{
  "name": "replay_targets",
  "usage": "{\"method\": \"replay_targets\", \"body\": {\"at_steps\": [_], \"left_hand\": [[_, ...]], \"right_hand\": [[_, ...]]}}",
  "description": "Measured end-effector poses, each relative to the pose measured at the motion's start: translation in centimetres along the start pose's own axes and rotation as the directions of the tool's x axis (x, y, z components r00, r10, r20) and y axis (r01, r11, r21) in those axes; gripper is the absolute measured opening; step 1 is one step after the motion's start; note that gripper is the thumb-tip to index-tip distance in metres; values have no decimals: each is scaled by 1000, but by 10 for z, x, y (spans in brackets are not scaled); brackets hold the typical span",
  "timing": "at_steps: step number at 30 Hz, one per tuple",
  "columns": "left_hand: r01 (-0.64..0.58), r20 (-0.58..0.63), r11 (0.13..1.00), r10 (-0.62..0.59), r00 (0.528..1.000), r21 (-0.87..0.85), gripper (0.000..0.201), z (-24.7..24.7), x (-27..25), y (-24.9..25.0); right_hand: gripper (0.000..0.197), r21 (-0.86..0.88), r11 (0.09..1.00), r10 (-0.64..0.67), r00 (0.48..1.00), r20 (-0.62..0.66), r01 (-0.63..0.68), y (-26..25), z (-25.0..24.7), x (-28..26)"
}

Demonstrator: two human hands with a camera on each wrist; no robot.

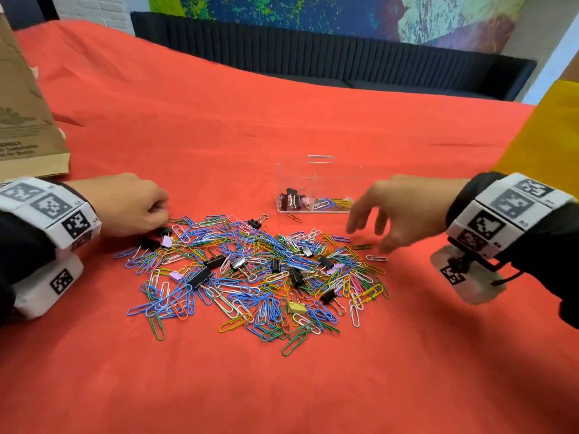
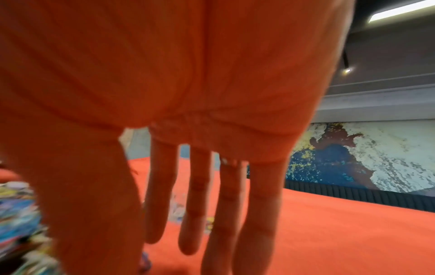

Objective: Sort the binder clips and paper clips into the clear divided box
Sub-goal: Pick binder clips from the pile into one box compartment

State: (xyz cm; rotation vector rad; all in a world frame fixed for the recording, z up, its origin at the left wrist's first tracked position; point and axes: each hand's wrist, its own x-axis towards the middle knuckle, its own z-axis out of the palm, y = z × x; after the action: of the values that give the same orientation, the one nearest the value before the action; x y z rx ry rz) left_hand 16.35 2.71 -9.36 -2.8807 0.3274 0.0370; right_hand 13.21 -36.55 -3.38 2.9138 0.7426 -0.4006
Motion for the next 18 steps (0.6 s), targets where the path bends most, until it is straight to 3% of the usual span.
{"method": "replay_targets", "body": {"at_steps": [1,3,7,13,18], "left_hand": [[-1,-4,1000,1,1000,-2,27,0,0,0],[-1,-10,1000,1,1000,-1,28,0,1,0],[-1,-5,1000,1,1000,6,28,0,0,1],[3,1,1000,-3,1000,17,27,-3,-2,3],[4,1,1000,-4,1000,16,26,-4,-2,3]], "right_hand": [[61,-15,1000,-7,998,69,9,-1,6,-3],[75,-31,999,-26,995,92,29,-2,17,-4],[74,-9,998,-67,998,18,67,-12,25,3],[48,7,996,-89,992,-89,90,-25,26,18],[17,0,998,-68,993,-98,68,-27,26,18]]}}
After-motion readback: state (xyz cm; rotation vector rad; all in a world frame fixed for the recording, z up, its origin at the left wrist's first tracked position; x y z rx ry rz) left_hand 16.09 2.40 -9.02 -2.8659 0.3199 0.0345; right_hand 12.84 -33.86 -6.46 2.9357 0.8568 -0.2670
